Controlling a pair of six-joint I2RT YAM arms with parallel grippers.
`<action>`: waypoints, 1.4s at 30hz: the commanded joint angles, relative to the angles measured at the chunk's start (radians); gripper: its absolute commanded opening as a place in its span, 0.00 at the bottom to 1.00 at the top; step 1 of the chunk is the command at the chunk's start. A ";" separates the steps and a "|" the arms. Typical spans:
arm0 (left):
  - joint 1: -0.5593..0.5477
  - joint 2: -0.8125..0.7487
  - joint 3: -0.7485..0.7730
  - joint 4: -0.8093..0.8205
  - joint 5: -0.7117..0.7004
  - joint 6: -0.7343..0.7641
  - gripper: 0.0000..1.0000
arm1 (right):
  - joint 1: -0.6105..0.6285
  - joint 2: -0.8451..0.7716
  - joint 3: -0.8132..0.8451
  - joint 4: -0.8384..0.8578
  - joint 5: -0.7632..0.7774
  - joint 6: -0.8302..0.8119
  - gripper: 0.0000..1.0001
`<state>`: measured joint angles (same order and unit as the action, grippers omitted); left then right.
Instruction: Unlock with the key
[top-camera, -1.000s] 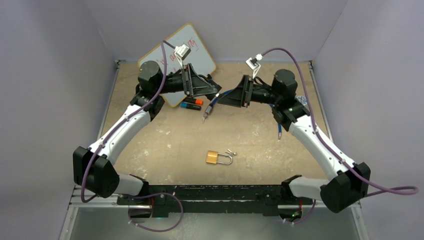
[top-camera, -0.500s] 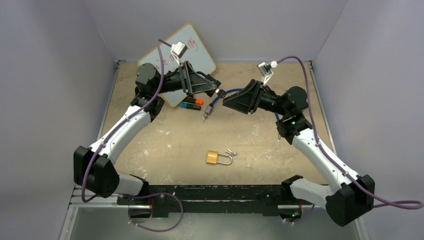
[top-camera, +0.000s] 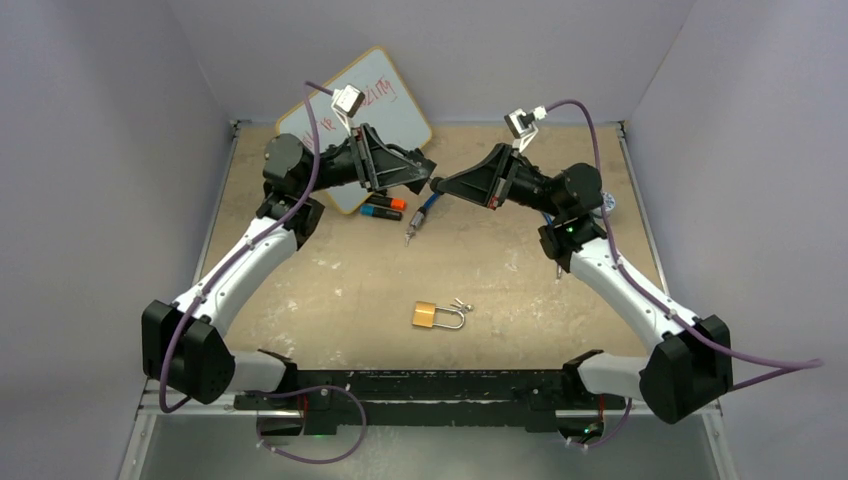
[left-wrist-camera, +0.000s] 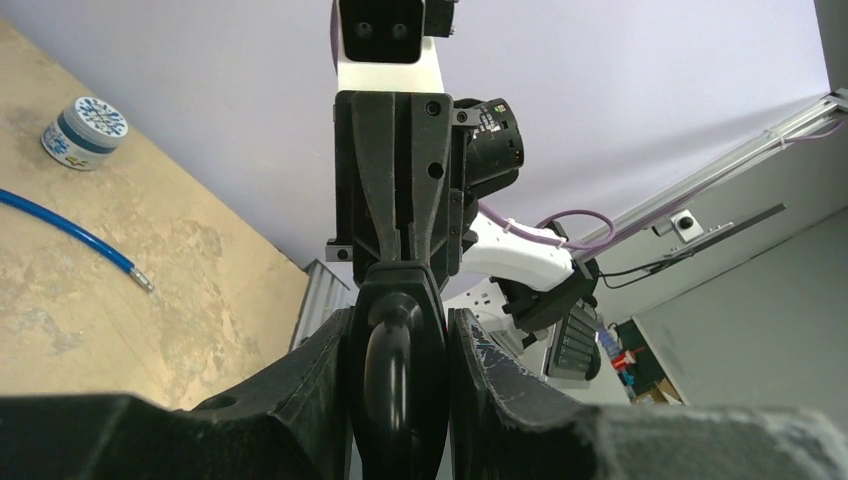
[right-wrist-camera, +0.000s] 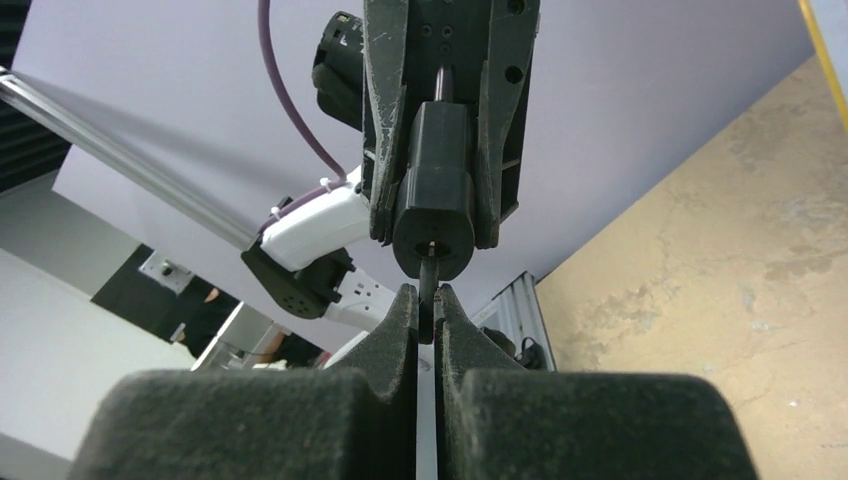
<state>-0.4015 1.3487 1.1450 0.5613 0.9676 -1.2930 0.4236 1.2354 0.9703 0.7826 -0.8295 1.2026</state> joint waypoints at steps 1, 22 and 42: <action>-0.003 -0.056 -0.029 0.116 -0.006 -0.015 0.00 | 0.011 0.037 0.044 0.167 -0.004 0.083 0.00; -0.039 -0.114 -0.059 -0.001 -0.130 0.375 0.00 | 0.077 0.154 0.076 0.046 0.033 0.548 0.00; -0.037 -0.143 -0.081 -0.070 -0.071 0.671 0.00 | -0.104 -0.049 -0.063 -0.240 0.031 0.070 0.66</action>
<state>-0.4343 1.2343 1.0508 0.4824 0.8494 -0.7097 0.3573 1.3132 0.8364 0.9047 -0.8032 1.7824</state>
